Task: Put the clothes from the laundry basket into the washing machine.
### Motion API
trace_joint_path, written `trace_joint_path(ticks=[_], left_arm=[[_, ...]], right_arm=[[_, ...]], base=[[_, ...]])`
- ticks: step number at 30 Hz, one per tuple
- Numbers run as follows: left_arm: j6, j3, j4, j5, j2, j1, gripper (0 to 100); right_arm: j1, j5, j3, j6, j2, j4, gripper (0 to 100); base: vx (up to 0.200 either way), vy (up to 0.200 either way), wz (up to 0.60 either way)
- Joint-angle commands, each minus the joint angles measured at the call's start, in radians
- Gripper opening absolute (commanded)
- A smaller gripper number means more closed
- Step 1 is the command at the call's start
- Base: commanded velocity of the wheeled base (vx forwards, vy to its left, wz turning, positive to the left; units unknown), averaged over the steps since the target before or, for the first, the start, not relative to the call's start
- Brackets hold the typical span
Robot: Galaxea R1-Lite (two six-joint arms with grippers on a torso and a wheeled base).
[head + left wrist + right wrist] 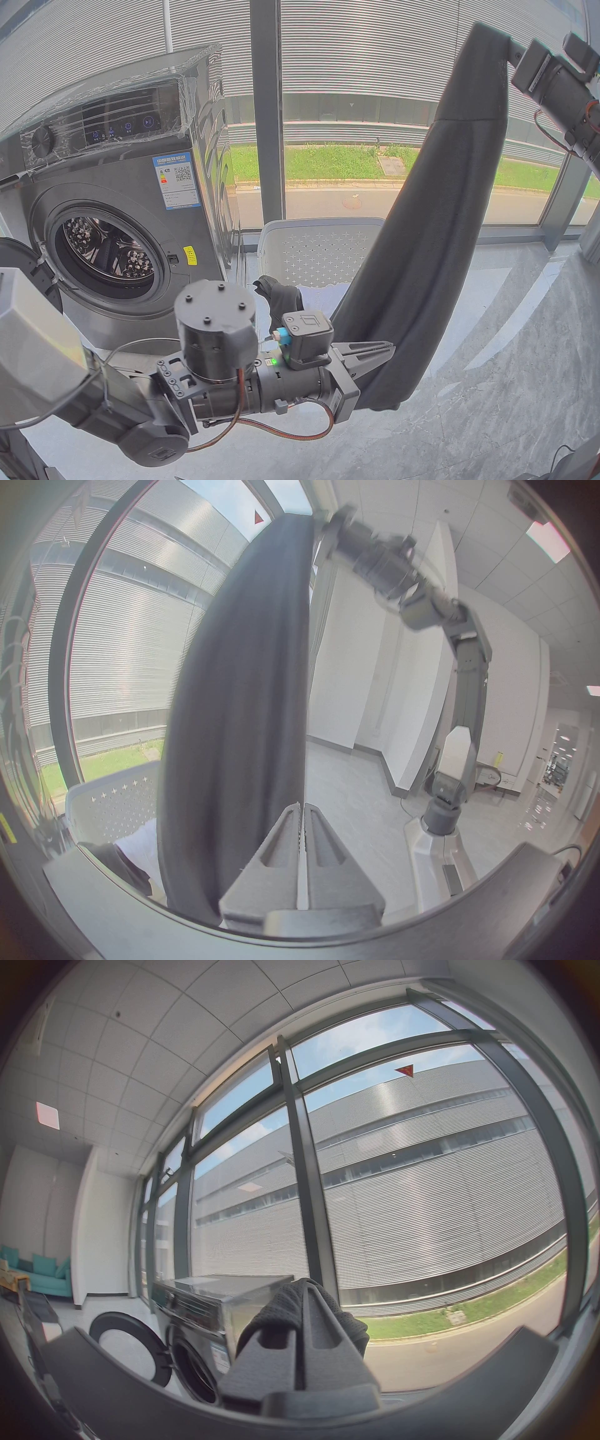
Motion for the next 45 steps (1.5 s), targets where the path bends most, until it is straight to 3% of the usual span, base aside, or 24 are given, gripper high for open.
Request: trace_joint_path(ticks=[1, 14, 15, 20, 27, 33, 39, 45], left_arm=[[-0.020, 0.054, -0.014, -0.014, -0.130, 0.005, 0], [-0.015, 0.040, -0.004, -0.014, -0.008, -0.017, 0], [-0.017, 0.020, -0.001, -0.012, 0.006, -0.020, 100], [-0.013, -0.046, -0.002, -0.001, 0.071, -0.047, 100], [-0.015, -0.071, -0.004, 0.000, 0.126, -0.083, 100], [-0.021, -0.058, -0.001, 0.063, 0.140, -0.067, 100], [-0.023, -0.054, -0.001, 0.065, 0.141, -0.067, 100], [-0.023, -0.037, -0.002, 0.063, 0.155, -0.058, 100]], right_arm=[[-0.071, 0.011, 0.040, 0.007, -0.017, 0.000, 0], [-0.100, -0.007, 0.029, 0.016, -0.007, 0.000, 0], [-0.105, -0.007, 0.031, 0.016, -0.007, 0.000, 0], [-0.122, -0.033, 0.025, 0.022, -0.004, 0.000, 0], [-0.168, -0.038, 0.023, 0.030, 0.003, 0.000, 0], [-0.172, -0.081, 0.023, 0.038, 0.007, 0.000, 0], [-0.116, -0.116, 0.035, 0.038, 0.006, 0.000, 0], [0.058, -0.130, 0.043, 0.048, 0.004, 0.000, 0]], base=[[0.000, 0.000, 0.00], [0.000, 0.000, 0.00], [0.000, 0.000, 0.00], [0.000, 0.000, 0.00], [0.000, 0.000, 0.00], [0.000, 0.000, 0.00], [0.000, 0.000, 0.00], [0.000, 0.000, 0.00]])
